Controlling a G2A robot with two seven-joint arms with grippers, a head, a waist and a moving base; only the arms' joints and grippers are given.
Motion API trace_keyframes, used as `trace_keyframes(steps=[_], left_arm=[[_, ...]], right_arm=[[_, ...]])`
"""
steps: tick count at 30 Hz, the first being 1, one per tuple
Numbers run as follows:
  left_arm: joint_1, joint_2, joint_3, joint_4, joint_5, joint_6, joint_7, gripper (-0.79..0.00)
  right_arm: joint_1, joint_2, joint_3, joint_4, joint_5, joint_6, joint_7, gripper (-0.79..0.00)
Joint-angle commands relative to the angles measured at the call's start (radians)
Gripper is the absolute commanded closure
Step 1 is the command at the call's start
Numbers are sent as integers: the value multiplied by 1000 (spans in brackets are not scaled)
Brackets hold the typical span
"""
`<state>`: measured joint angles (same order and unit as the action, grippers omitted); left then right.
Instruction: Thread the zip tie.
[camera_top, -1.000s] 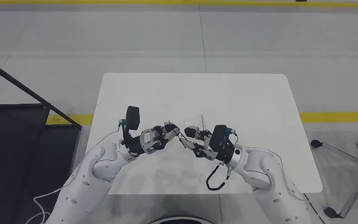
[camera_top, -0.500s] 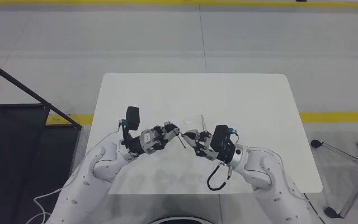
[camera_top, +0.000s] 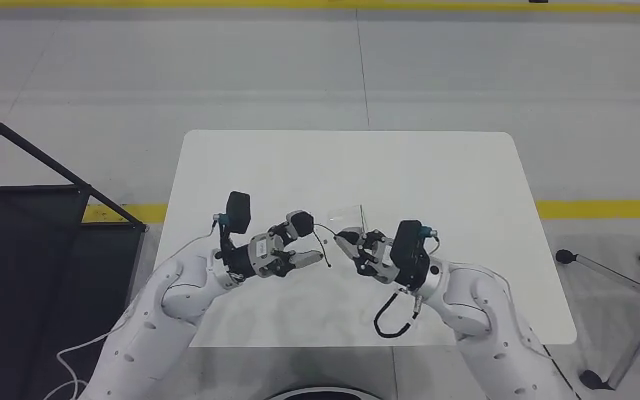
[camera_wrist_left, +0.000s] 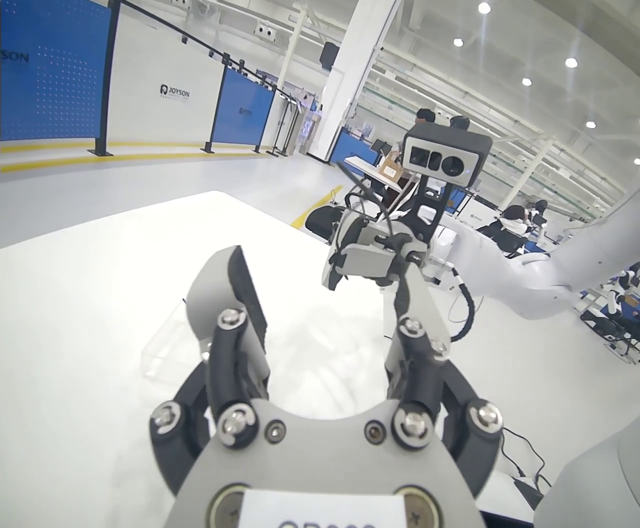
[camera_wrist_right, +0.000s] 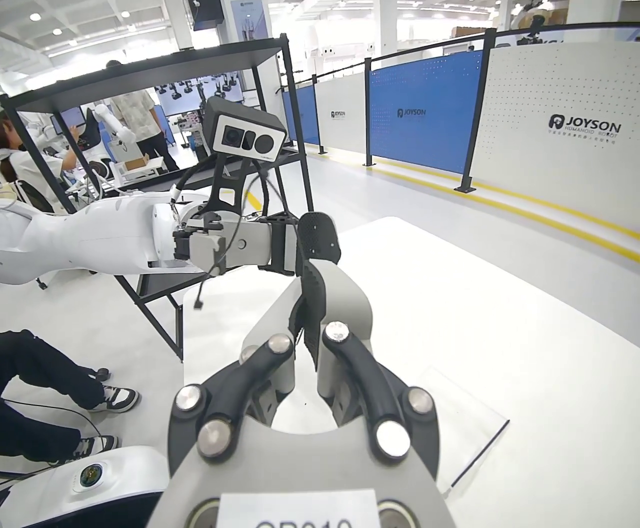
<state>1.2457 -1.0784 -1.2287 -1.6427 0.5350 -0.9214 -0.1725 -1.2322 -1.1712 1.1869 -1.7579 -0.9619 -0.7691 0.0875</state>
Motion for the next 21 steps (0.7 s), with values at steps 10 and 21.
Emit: trace_keyframes(steps=[10,21], left_arm=[[-3,51,-29,54,-510,-91,-265,-668],[-72,91,17,93,-926,-54,-617,-413]], right_arm=[[10,15,42,50,102,-124,39,0],[72,28,-2,105,215,-243,167,0]])
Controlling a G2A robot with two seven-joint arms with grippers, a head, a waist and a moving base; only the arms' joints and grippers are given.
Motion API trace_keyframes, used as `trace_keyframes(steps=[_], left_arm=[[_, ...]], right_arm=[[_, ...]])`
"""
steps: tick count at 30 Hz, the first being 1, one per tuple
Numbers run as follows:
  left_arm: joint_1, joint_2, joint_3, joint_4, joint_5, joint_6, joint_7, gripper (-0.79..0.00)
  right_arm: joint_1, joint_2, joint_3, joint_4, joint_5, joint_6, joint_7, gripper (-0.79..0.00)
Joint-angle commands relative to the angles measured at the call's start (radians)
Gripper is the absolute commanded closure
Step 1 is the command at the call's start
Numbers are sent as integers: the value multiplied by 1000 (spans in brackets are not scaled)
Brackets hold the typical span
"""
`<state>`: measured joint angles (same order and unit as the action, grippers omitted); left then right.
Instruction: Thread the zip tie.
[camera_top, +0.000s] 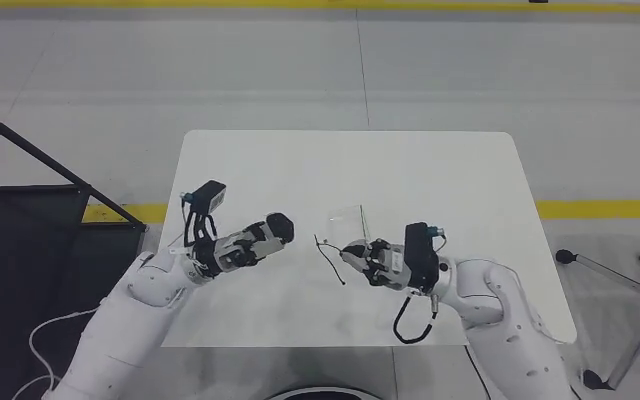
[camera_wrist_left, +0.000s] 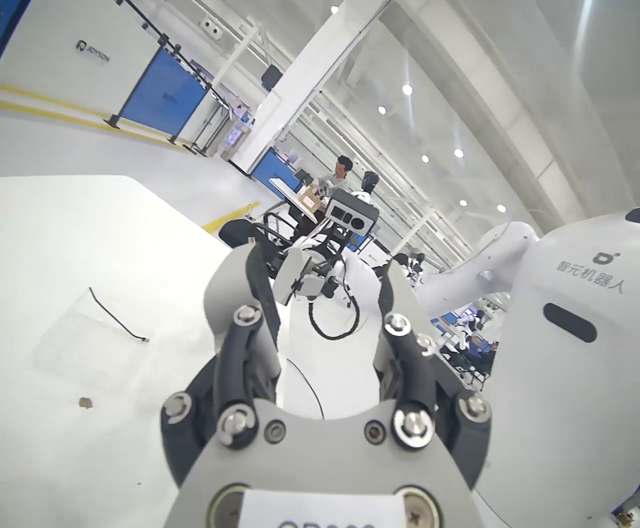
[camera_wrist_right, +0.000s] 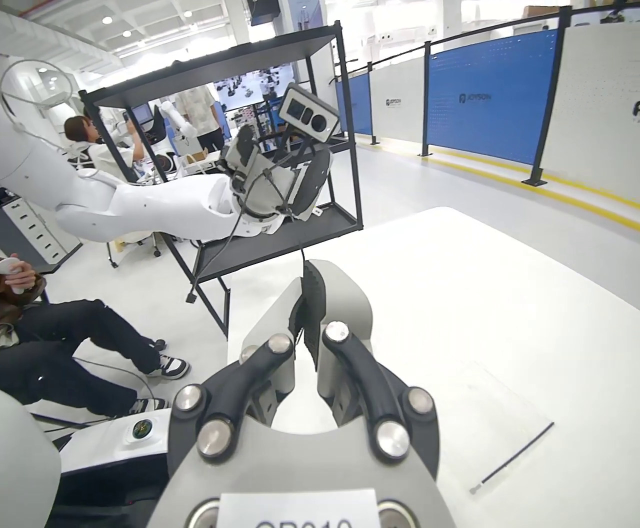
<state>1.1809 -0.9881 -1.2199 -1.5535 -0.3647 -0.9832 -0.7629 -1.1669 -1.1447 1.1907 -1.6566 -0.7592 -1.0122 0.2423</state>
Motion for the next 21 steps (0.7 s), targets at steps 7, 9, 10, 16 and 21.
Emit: trace_keyframes(steps=[7,9,10,16,21], left_arm=[[-64,-1,57,44,-91,44,-118,-382],[-74,-3,70,50,-90,44,-118,-379],[-79,-4,75,51,-90,42,-116,-379],[-97,-8,103,55,-82,37,-111,-342],[-106,-9,114,61,-78,31,-105,-311]], right_arm=[[43,8,-40,29,62,0,64,0],[50,9,-47,31,67,0,71,0],[52,10,-50,32,69,0,74,0],[59,15,-57,36,70,0,78,0],[62,17,-62,39,66,0,76,0]])
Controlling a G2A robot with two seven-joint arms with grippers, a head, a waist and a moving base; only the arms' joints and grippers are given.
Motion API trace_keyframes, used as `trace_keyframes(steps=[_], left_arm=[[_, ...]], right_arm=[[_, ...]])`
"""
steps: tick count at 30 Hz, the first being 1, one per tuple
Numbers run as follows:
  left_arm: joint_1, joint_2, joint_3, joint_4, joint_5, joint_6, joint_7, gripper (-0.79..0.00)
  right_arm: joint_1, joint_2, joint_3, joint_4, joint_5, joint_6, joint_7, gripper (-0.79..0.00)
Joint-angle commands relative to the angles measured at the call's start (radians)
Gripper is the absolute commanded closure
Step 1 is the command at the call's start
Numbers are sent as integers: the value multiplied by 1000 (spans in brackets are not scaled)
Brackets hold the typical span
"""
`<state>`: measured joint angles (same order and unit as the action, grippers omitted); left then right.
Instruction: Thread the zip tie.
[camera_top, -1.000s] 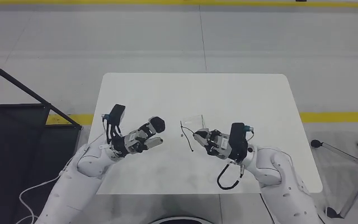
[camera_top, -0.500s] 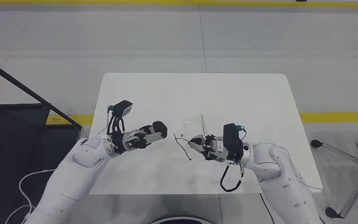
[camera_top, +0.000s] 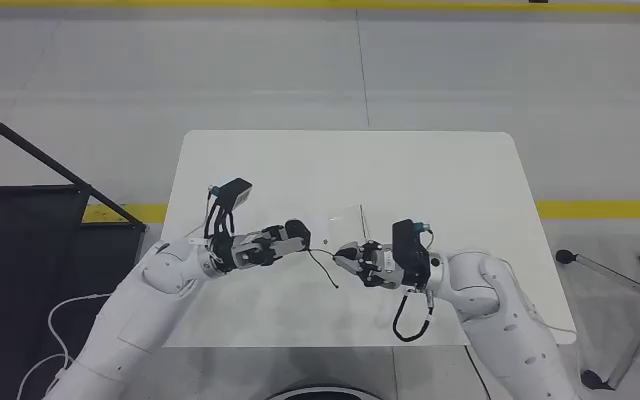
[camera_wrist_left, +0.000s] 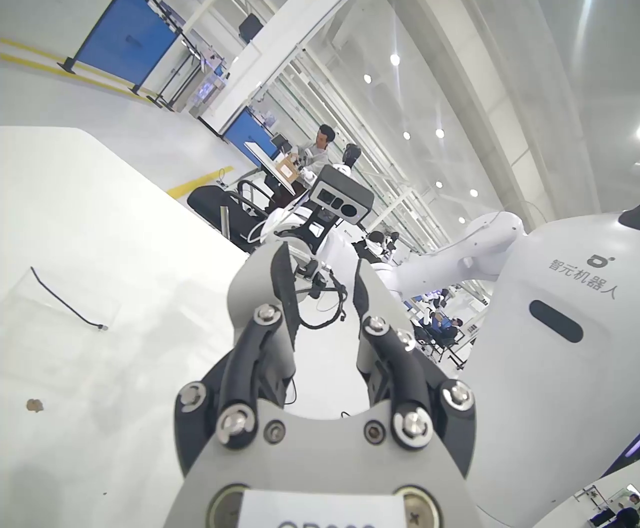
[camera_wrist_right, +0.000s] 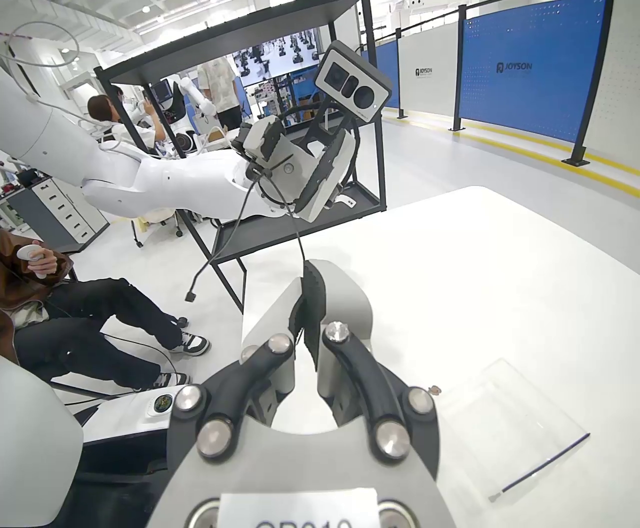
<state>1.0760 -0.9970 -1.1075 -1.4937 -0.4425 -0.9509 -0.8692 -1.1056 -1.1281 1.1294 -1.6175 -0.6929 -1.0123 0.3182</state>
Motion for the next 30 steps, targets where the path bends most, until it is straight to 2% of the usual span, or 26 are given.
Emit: trace_keyframes(steps=[1,3,4,5,12,21,30], left_arm=[[-3,0,4,3,1,-2,2,-308],[-5,0,6,6,0,-4,5,-292],[-6,0,7,7,0,-5,6,-225],[-7,-1,9,8,0,-6,6,-102],[-13,-1,14,14,8,-11,12,0],[-10,1,12,13,13,-29,29,0],[8,7,-21,28,-7,-61,61,0]], right_arm=[[2,1,-2,0,-1,0,0,0],[3,2,-3,1,-2,1,-1,0],[4,2,-4,1,-3,1,-1,0],[4,2,-5,2,-3,1,-2,0],[8,5,-11,3,-3,3,-4,0],[8,9,-12,1,-2,0,-18,0],[-16,31,-5,-32,40,0,-97,0]])
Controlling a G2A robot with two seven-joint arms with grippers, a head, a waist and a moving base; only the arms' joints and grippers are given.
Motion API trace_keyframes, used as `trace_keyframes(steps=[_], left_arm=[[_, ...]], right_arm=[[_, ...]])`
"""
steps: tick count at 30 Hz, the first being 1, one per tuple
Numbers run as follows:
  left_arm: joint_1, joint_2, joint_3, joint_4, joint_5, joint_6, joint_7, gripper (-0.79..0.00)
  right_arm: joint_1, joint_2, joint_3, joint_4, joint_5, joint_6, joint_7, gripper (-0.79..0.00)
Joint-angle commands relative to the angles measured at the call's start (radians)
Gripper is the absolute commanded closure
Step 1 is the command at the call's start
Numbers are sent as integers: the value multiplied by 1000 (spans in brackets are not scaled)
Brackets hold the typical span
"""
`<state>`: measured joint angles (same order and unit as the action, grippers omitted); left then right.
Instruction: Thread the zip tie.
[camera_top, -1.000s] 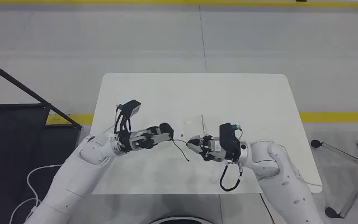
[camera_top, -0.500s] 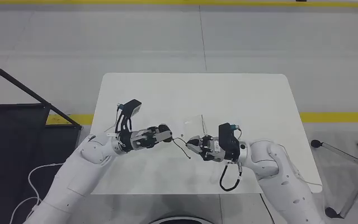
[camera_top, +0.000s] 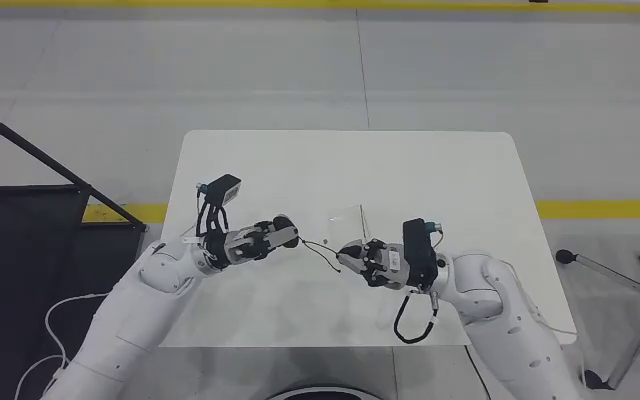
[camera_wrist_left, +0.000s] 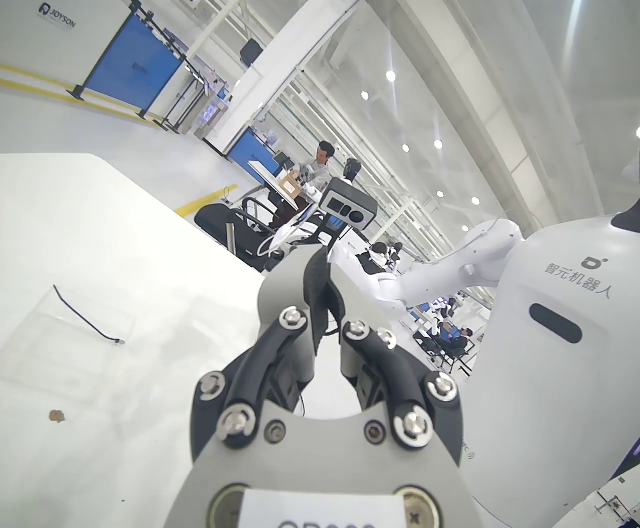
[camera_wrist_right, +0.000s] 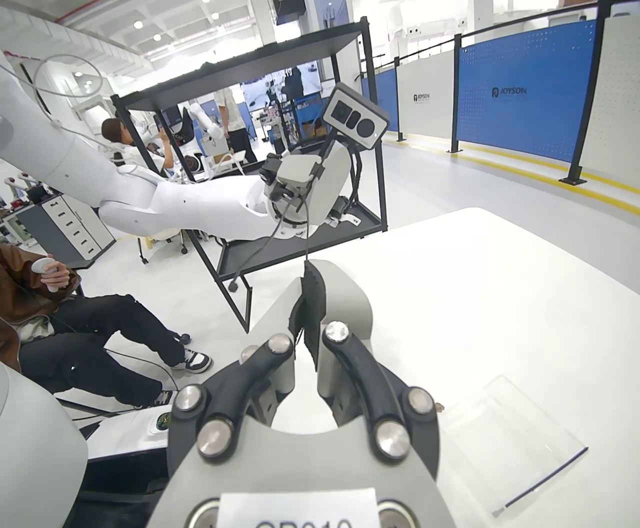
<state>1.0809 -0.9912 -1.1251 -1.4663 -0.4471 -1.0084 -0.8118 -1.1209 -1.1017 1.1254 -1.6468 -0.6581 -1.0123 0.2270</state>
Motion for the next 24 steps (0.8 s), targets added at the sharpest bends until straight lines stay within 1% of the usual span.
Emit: trace_keyframes(steps=[1,13,24], left_arm=[[5,1,-8,0,-5,-4,4,0],[41,5,-69,-10,-37,-4,12,0],[59,3,-101,-8,-43,-4,4,0]], right_arm=[[-2,9,-3,-4,10,0,-12,0],[0,66,-34,-30,40,0,-88,0],[-4,135,-64,-70,18,0,-240,0]])
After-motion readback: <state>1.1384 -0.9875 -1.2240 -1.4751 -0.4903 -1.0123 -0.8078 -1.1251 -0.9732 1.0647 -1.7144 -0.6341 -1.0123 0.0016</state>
